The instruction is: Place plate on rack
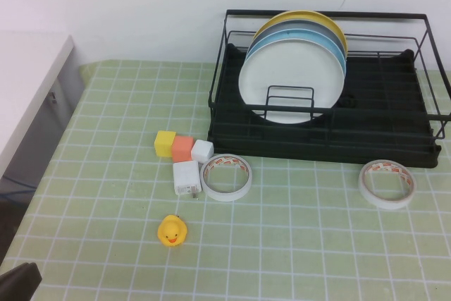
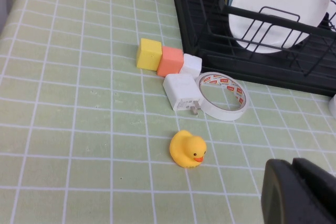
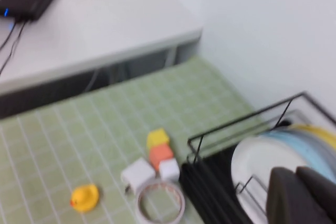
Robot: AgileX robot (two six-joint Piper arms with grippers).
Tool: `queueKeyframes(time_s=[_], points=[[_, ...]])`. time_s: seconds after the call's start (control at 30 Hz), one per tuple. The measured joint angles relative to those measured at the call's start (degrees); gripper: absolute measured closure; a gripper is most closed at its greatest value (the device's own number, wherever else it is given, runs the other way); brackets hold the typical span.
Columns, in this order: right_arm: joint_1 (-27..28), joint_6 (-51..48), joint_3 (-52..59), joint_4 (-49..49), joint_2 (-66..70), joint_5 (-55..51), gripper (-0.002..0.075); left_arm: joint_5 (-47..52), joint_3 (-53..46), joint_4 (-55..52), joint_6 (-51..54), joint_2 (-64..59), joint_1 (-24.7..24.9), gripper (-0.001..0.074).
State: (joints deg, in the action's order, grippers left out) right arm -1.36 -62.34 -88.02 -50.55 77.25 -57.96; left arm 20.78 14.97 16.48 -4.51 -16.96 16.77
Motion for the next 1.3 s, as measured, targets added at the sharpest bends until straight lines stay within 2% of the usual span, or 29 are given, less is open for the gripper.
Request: queueKeyframes(time_s=[0.33,0.53,0.73,0.87,1.13,1.3], points=[[0.0,-3.0,22.2,-6.9,-24.9,7.0,0.0713,-0.2,0.0,-0.2,0.0,0.0,0.0,0.0736],[0.0,-3.0,29.6,-8.9,-37.9,6.7,0.0714,-0.3,0.0,-0.2,0.0,0.0,0.0,0.0736],[0.0,-3.0,30.7,-8.9,-49.9,1.9,0.0714,-0.3,0.0,-0.2,-0.1,0.0,0.0,0.0736],[0.0,-1.3,30.7,-4.7,-55.7,-2.0,0.0714,-0.3,0.0,-0.2,-0.2,0.0,0.0,0.0736],[0.0,15.1,30.7,9.7,-59.8,-8.2,0.0714,-0.3,0.0,-0.2,-0.2,0.0,0.0,0.0737],[0.0,18.6,30.7,14.7,-59.8,-13.0,0.0714,-0.3,0.0,-0.2,-0.2,0.0,0.0,0.0736]])
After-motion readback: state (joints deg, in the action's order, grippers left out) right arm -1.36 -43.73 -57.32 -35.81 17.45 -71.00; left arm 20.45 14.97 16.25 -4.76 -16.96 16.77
